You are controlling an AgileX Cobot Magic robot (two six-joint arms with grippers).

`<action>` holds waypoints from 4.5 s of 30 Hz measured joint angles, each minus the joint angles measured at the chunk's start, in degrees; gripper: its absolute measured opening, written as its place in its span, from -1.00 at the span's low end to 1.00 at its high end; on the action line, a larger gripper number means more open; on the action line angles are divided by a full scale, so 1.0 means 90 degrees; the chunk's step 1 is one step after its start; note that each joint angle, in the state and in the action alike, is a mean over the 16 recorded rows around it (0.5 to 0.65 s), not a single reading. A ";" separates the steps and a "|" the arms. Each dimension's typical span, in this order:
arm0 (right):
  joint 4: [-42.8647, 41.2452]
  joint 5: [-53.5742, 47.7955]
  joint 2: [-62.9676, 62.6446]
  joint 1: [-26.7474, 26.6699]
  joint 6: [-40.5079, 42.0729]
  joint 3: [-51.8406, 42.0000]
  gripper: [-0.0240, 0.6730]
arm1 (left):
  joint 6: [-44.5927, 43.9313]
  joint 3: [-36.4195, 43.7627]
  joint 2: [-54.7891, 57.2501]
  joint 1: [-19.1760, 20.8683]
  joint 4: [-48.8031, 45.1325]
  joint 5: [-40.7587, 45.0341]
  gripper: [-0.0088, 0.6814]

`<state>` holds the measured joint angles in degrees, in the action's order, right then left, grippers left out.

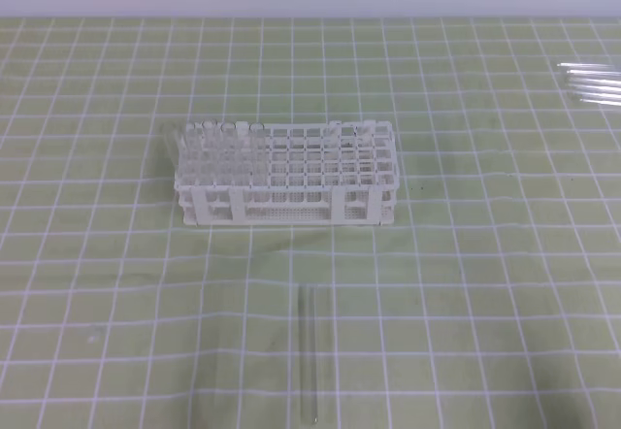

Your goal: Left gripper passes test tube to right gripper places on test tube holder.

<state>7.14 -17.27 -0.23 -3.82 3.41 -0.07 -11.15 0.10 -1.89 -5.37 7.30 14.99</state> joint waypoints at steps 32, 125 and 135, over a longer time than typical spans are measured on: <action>0.3089 0.2276 0.0000 0.0000 -0.0009 0.0005 -0.98 | 0.0262 0.0032 0.0087 0.0002 0.3832 -0.1076 -0.98; 0.2268 -0.2756 0.5134 -0.0012 0.0817 0.3741 -0.98 | 0.2547 -0.7101 1.0560 -0.4776 0.1006 0.3611 0.15; 0.2350 -0.2756 0.5134 -0.0012 0.0854 0.3741 -0.98 | 0.3561 -0.7111 1.0840 -0.5323 0.0194 0.3764 0.14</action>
<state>28.29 -42.08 45.98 -3.92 11.09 33.60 20.90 -63.90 95.67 -53.28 9.05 48.87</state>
